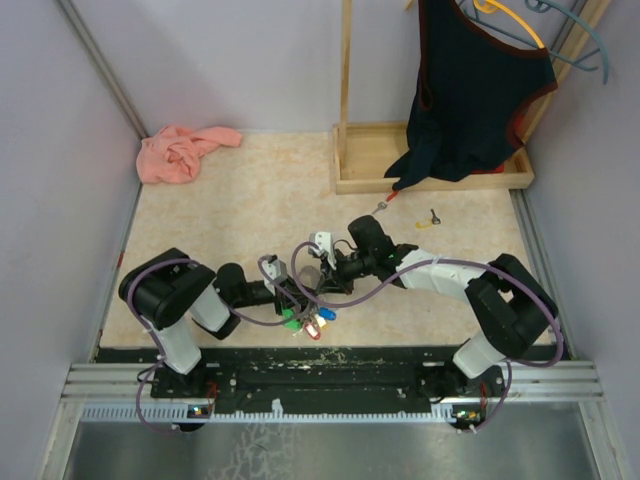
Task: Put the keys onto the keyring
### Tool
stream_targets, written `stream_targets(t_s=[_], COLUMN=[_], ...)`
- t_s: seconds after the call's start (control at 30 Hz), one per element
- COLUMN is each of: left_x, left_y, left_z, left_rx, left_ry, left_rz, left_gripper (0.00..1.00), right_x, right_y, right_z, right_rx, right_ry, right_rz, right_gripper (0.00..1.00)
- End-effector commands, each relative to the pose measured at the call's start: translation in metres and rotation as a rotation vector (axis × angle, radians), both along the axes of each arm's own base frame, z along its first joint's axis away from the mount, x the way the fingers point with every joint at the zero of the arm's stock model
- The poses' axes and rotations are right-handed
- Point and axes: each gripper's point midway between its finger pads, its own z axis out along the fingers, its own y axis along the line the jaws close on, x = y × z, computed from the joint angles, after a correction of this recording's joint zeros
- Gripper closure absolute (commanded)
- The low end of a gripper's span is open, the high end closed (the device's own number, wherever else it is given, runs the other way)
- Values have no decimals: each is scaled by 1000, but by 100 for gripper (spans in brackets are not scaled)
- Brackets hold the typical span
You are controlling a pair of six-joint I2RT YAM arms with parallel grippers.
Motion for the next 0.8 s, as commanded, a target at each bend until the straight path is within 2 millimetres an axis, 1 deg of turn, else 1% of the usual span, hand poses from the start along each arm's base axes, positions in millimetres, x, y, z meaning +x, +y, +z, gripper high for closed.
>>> stream_targets(t_s=[0.0, 0.03, 0.07, 0.17, 0.27, 0.3, 0.43, 0.53, 0.67, 0.73, 0.77], left_x=[4, 4, 4, 4, 6, 8, 16, 22, 22, 24, 23], left_y=[-5, -4, -3, 0, 0, -1, -3, -2, -3, -3, 0], left_z=[56, 56, 57, 60, 54, 51, 36, 27, 26, 30, 27], left_rx=[-151, -151, -151, -152, -116, -96, 19, 131, 215, 256, 296], left_ry=[-245, -250, -253, -255, -195, -167, -89, -32, 33, 51, 76], left_rz=[-17, -11, -6, 14, 26, 30, 69, 129, 188, 221, 238], left_gripper=[95, 99, 100, 100, 100, 100, 100, 100, 100, 100, 100], right_x=[12, 13, 14, 15, 16, 17, 24, 29, 32, 30, 29], right_y=[11, 10, 9, 3, -5, -7, -19, -28, -34, -35, -35], right_z=[27, 26, 25, 22, 21, 21, 25, 30, 44, 49, 51], right_rx=[70, 64, 57, 32, 20, 19, 6, 14, 91, 130, 145], right_ry=[-70, -71, -75, -87, -104, -115, -186, -265, -353, -380, -391], right_rz=[25, 21, 15, -8, -40, -56, -115, -151, -177, -174, -171], right_gripper=[100, 100, 100, 100, 100, 98, 84, 76, 72, 71, 71])
